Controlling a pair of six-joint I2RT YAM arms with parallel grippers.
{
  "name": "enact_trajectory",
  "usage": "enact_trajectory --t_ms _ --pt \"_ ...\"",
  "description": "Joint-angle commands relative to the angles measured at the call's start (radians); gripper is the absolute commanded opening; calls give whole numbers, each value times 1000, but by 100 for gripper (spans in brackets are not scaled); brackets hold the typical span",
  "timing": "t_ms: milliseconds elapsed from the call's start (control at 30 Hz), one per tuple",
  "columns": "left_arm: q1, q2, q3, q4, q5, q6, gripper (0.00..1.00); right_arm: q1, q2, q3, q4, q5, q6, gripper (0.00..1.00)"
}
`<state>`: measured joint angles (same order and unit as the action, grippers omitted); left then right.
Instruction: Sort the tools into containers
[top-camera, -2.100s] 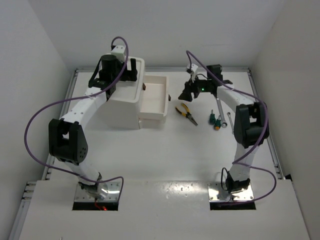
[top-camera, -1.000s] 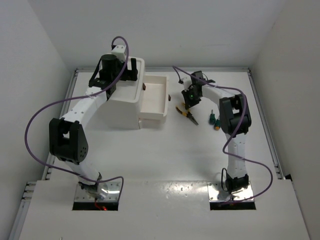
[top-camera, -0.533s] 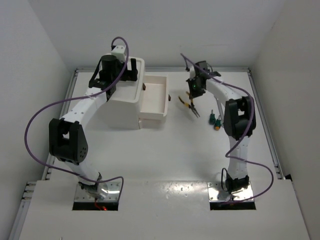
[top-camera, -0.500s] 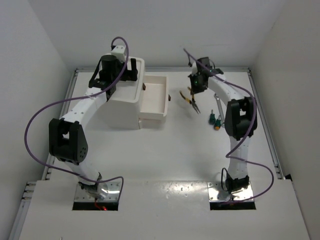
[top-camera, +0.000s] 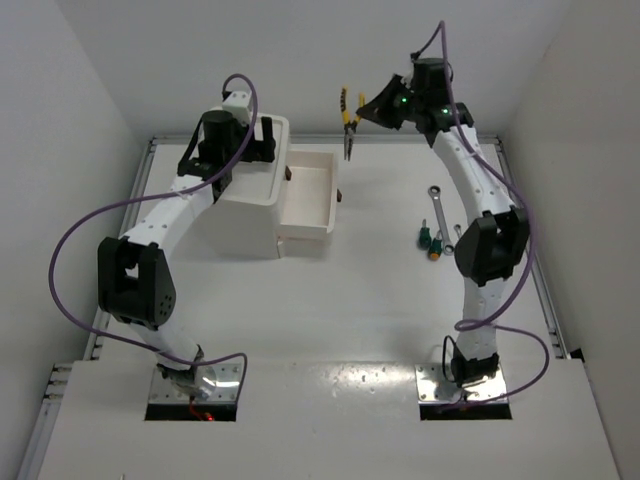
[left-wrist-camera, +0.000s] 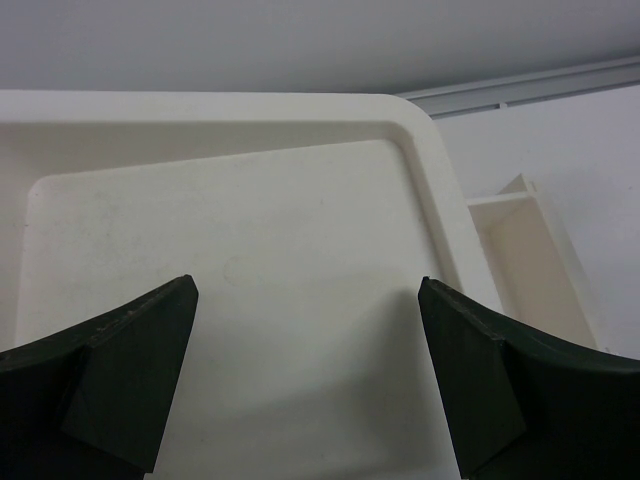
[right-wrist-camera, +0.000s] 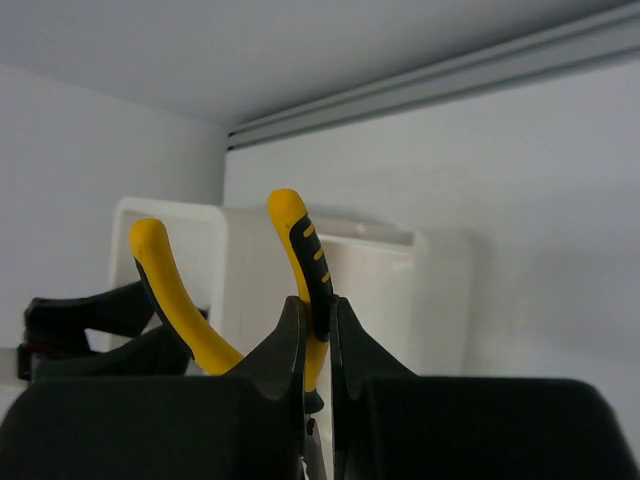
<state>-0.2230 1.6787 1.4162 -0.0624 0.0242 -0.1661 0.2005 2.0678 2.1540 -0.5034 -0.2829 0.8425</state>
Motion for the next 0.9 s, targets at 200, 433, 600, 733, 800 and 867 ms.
enact_trajectory --t_ms 200,433,600,733,800,867 --pt "-4 59 -106 -367 42 -81 100 114 126 -11 97 -133 230 0" --pt "-4 41 -128 -367 42 -81 100 161 156 -26 88 -96 201 0" --pt "-4 41 -128 -367 42 -81 100 171 156 -52 68 -70 201 23" --pt "-4 41 -128 -367 42 -81 100 180 147 -103 68 -96 182 50" --pt "-4 50 -128 -367 51 -81 100 180 135 -120 115 -148 155 67" --pt "-4 50 -128 -367 51 -81 100 180 126 -120 144 -195 130 64"
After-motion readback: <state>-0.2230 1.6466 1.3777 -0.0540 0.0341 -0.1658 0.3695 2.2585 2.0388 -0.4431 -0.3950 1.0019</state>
